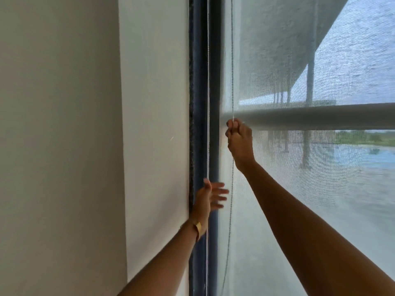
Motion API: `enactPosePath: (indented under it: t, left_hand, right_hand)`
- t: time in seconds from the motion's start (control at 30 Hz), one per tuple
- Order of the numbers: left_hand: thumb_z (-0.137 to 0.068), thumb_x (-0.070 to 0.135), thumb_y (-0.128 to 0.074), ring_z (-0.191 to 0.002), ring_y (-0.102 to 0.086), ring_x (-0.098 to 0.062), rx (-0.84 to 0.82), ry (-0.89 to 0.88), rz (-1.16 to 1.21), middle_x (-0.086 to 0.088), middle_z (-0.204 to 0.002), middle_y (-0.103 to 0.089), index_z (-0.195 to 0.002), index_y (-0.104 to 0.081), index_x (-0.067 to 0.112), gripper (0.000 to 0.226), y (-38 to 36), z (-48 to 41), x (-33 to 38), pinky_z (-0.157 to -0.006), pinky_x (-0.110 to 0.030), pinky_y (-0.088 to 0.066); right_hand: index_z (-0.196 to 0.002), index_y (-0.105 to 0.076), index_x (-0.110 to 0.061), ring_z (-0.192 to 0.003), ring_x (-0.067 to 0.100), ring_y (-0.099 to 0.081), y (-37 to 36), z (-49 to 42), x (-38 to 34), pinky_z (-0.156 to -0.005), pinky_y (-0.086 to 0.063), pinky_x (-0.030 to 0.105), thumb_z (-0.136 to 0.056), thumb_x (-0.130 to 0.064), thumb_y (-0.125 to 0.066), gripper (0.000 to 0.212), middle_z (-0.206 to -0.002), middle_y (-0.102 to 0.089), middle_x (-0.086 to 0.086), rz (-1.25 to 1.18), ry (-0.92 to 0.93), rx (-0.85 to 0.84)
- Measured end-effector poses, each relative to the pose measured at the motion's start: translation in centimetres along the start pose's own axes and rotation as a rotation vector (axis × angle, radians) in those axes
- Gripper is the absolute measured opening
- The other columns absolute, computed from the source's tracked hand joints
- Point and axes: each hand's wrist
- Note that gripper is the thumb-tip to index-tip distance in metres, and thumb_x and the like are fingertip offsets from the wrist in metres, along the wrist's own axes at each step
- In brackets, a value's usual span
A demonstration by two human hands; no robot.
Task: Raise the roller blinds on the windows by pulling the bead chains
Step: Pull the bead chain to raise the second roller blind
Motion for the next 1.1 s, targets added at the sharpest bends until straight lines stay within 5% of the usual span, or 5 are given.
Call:
enactPosePath:
  t: [0.23,0.43,0.57,0.77,1.1]
  left_hand:
    - [-0.097,0.047,-0.022,-0.09,-0.065,-0.017,0.031,-0.232,-0.003,-0.011,-0.105,-0.068,-0.111,-0.062,0.008,0.057,-2.4,-4.6,9.9,-0.075,-0.026,-0.054]
    - [-0.098,0.048,-0.018,-0.085,-0.063,-0.019,-0.022,-0.231,0.091,-0.008,-0.105,-0.066,-0.11,-0.06,0.01,0.058,-3.7,-7.5,16.5,-0.075,-0.035,-0.051]
    - [-0.1,0.042,-0.017,-0.082,-0.063,-0.021,-0.065,-0.181,0.115,-0.013,-0.122,-0.063,-0.122,-0.054,0.01,0.054,-3.9,-9.0,20.8,-0.072,-0.034,-0.05]
    - [-0.092,0.005,-0.027,-0.04,-0.032,-0.006,0.057,-0.327,0.021,0.001,-0.058,-0.042,-0.081,-0.058,0.011,0.033,-3.8,-10.1,22.1,-0.037,-0.017,-0.025]
    - [-0.08,-0.009,-0.026,-0.047,-0.027,-0.011,0.147,-0.394,-0.078,0.0,-0.056,-0.034,-0.058,-0.039,0.02,0.039,-2.7,-8.0,12.2,-0.047,-0.023,-0.023]
  right_hand:
    - [-0.08,-0.055,-0.001,-0.068,0.036,-0.053,-1.0,5.3,3.8,-0.063,-0.047,0.042,-0.091,-0.011,-0.034,0.026,-0.074,-0.058,0.022,-0.003,-0.082,-0.005]
    - [-0.065,-0.044,-0.014,-0.056,0.003,-0.038,-2.1,8.9,5.6,-0.054,-0.033,0.013,-0.096,-0.002,-0.034,0.035,-0.06,-0.044,-0.001,0.01,-0.121,-0.016]
    - [-0.064,-0.042,-0.017,-0.055,0.008,-0.036,-1.2,11.1,7.3,-0.051,-0.031,0.014,-0.098,-0.009,-0.038,0.035,-0.057,-0.039,-0.002,0.046,-0.131,-0.061]
    - [-0.066,-0.043,-0.018,-0.055,0.011,-0.035,-0.6,13.6,9.4,-0.053,-0.031,0.021,-0.099,-0.012,-0.04,0.034,-0.056,-0.038,-0.004,0.077,-0.178,-0.095]
    - [-0.087,-0.06,-0.005,-0.059,0.009,-0.059,0.5,20.4,11.9,-0.051,-0.044,0.016,-0.1,-0.013,-0.035,0.03,-0.071,-0.071,0.001,-0.052,-0.531,-0.334]
Point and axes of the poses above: each hand's wrist, its own z-axis away from the middle knuckle, its own y-axis out of the back of the hand, x = y × z
